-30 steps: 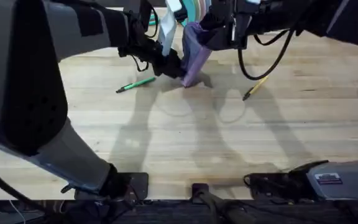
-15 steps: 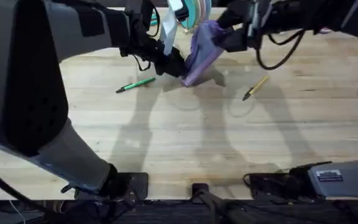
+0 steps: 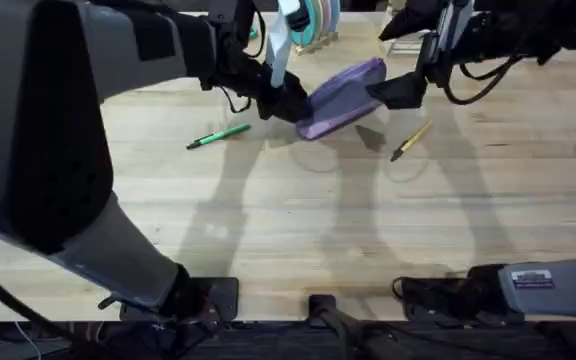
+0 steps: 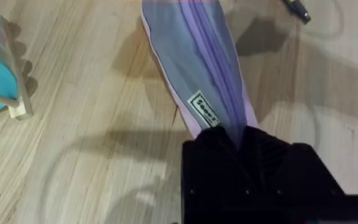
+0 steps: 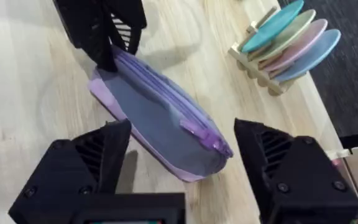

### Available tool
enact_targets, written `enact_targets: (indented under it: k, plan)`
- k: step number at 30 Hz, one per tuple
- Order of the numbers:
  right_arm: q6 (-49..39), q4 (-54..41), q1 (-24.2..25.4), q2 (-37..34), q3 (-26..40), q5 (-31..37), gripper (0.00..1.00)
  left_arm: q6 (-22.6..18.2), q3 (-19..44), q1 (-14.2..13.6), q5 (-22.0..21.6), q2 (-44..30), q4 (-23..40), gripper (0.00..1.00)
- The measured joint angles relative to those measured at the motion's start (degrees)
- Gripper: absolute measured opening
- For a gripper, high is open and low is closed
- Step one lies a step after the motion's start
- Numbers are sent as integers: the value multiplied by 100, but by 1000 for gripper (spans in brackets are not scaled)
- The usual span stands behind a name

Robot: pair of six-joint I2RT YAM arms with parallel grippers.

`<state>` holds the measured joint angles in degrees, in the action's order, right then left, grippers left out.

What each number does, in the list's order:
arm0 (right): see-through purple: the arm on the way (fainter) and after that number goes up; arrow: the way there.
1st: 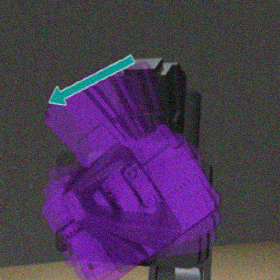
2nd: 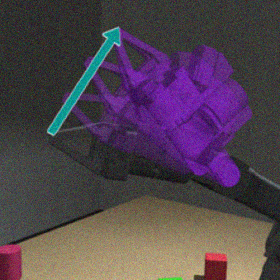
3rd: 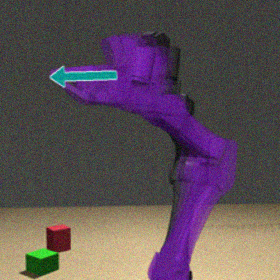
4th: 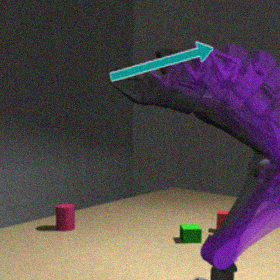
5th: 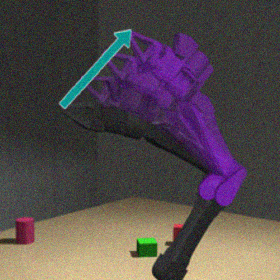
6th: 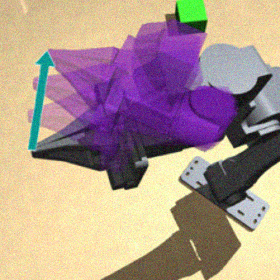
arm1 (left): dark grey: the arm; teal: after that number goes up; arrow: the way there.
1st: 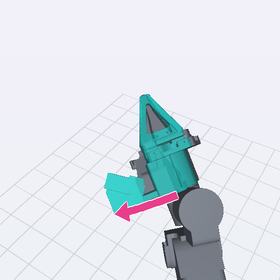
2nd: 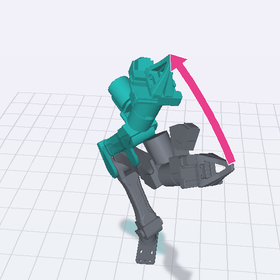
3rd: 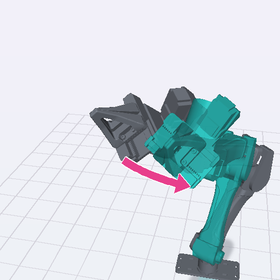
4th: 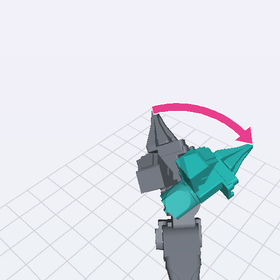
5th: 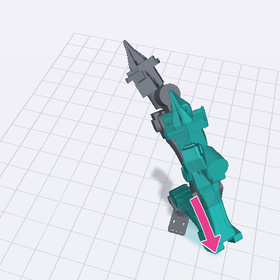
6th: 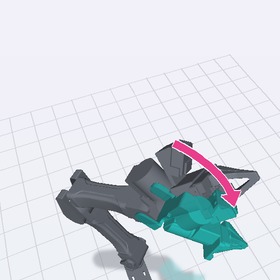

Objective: Unzip the bag, pick up the pens from the table one at a time and place them inside, then zip the bag closed.

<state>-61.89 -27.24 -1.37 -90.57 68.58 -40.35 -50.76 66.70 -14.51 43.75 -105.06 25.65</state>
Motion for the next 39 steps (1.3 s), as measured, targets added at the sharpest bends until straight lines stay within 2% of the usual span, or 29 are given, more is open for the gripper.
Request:
enact_targets:
  k: [12,26,35,39]
  plan:
    - [-1,20,171,707,0,-123,995,0,2,3,4,-1,6,42]
    - [0,-23,289,720,0,28,996,0,2,3,9,0,6,42]
    - [33,-499,289,720,0,293,996,0,2,3,9,0,6,42]
    - [460,-499,289,720,0,312,996,0,2,3,11,0,6,42]
